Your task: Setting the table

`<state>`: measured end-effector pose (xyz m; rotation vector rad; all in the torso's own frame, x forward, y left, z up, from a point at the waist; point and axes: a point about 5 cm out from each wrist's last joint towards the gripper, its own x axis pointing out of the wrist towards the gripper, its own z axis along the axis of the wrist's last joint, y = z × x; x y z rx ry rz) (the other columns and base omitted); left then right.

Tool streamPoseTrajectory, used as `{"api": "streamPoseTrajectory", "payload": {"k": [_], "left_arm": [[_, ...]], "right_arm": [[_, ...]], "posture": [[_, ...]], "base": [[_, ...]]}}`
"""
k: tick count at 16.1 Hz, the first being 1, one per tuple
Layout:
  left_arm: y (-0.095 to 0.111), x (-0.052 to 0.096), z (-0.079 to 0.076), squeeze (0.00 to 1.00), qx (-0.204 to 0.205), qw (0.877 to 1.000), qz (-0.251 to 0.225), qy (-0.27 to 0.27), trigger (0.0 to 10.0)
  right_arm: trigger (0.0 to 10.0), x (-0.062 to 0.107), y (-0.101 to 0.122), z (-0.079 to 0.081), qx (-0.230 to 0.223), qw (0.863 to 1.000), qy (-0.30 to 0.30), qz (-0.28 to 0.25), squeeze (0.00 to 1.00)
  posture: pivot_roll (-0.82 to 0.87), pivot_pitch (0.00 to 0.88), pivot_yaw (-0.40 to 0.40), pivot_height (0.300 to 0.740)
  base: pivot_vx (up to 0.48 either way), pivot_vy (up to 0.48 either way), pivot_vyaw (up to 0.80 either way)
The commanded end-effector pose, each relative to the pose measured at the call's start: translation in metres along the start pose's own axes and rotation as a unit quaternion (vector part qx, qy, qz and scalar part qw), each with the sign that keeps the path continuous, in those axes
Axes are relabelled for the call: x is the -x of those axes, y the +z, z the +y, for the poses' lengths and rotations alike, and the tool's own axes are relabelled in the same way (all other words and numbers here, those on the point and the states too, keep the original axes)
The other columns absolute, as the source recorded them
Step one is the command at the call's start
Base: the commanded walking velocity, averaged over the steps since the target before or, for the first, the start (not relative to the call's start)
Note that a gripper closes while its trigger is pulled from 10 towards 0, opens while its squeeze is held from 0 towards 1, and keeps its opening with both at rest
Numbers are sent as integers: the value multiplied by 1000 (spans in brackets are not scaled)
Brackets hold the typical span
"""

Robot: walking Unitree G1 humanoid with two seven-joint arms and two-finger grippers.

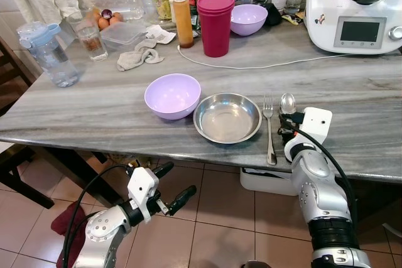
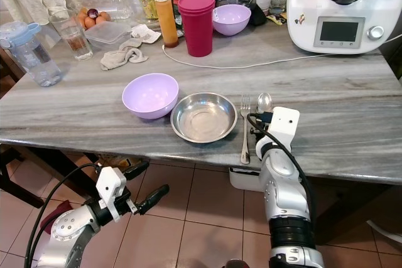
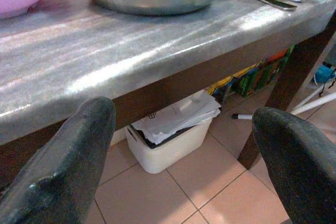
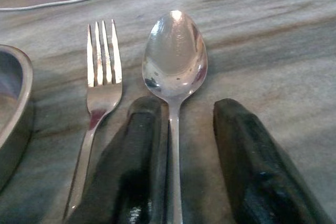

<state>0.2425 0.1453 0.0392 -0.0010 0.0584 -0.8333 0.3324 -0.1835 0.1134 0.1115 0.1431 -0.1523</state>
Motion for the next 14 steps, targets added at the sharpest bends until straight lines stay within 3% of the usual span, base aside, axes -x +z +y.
{"api": "streamPoseTrajectory", "payload": {"k": [1,8,10,14], "left_arm": [[0,3,4,0,-6,1000,1,2,10000],[-14,10,13,0,-4,1000,7,12,10000],[-15,12,18,0,-6,1000,5,26,10000],[-12,31,42,0,-1,996,-5,87,10000]], "right_arm": [[10000,1,-4,0,1,1000,1,6,1000],[10000,13,44,13,50,988,35,-139,1000],[10000,16,48,14,57,986,37,-153,1000],[10000,29,43,8,68,985,30,-156,1000]], "posture": [[-206,101,110,740],[-205,98,109,740],[-205,96,109,740],[-199,89,100,740]], "base": [[0,0,0],[0,0,0],[0,0,0],[0,0,0]]}}
